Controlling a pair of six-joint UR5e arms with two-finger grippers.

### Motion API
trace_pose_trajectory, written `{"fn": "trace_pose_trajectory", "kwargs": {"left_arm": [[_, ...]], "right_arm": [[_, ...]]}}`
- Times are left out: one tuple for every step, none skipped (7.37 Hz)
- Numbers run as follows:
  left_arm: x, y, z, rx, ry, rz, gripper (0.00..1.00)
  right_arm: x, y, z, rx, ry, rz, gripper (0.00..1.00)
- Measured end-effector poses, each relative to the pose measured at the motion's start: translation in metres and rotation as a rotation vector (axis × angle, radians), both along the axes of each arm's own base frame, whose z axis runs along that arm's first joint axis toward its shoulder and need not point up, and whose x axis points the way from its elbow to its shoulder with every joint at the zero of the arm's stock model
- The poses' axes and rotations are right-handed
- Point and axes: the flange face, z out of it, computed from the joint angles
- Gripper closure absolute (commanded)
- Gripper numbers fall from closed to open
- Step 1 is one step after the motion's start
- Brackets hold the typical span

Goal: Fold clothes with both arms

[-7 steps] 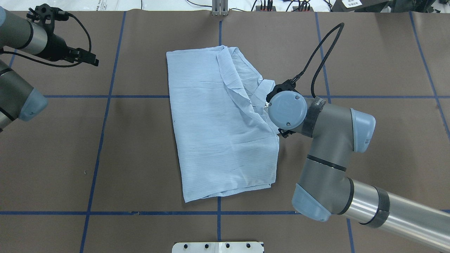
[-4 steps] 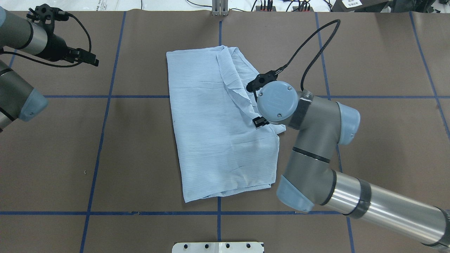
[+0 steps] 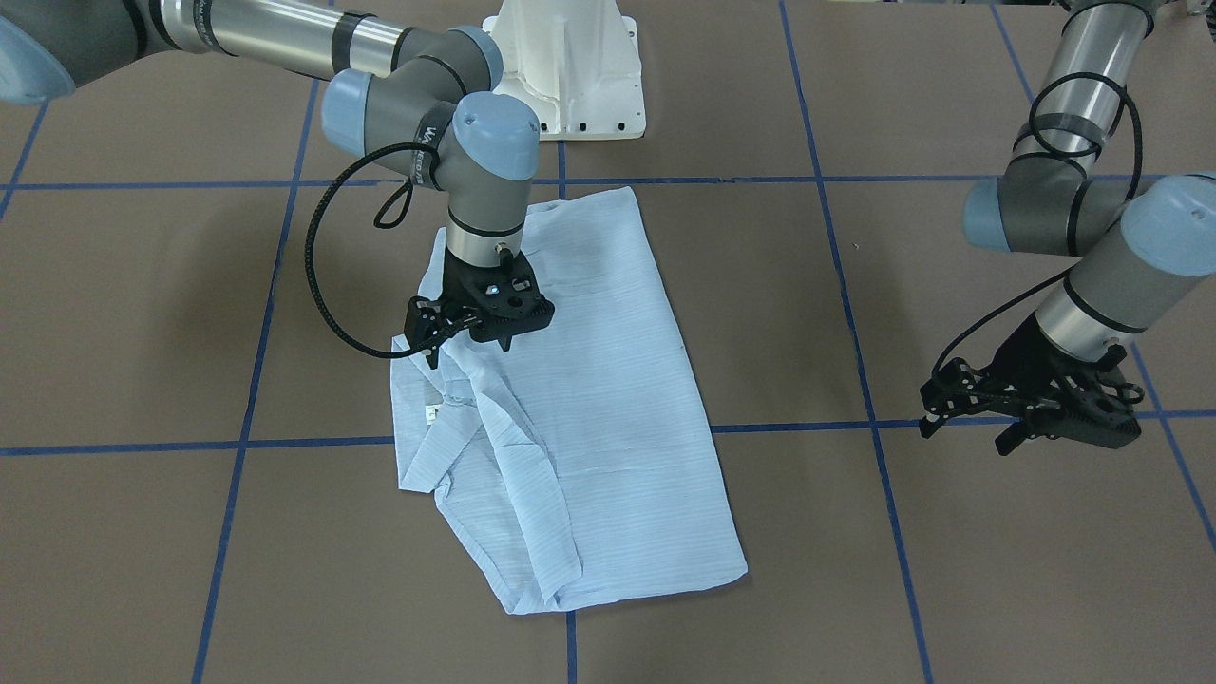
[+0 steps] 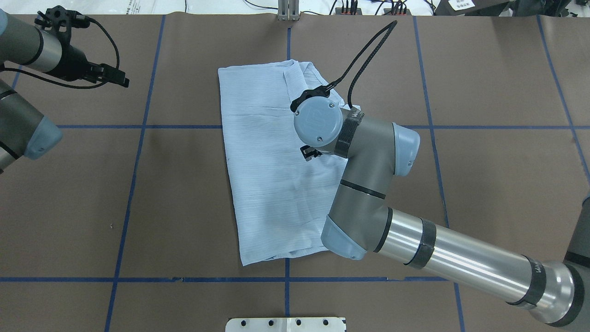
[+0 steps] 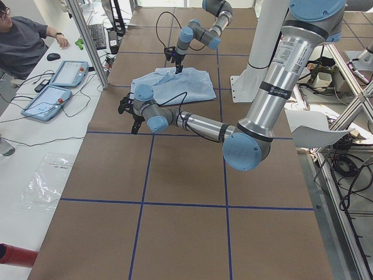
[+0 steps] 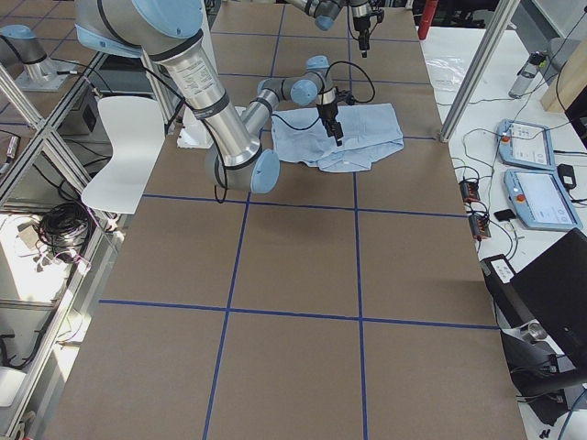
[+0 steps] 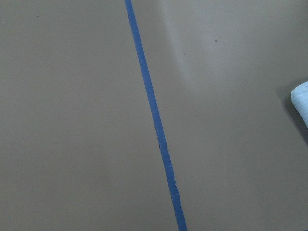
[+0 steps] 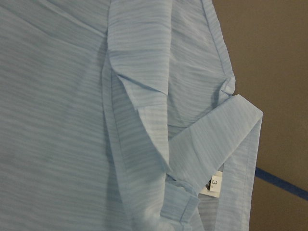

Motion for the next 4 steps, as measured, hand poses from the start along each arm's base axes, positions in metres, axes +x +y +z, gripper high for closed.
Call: {"fn": "trace_pose_trajectory", "kwargs": {"left_arm": [[0.0,0.0,0.0,0.0,0.0,0.0,0.0],[0.0,0.0,0.0,0.0,0.0,0.001,0.0],[0.0,0.0,0.001,-0.001,0.0,0.001,0.0],[0.0,0.0,0.001,-0.001,-0.001,0.001,0.0]], "right_arm": [[-0.005,0.002,0.006,0.002,0.019,-0.019,0.0],[-0.011,0.005,0.011,0.003,0.037,-0.034,0.0],[-0.017,0.007,0.017,0.003,0.051,-0.044,0.0],[-0.02,0.009,0.021,0.004,0.064,-0.049,0.0]]}}
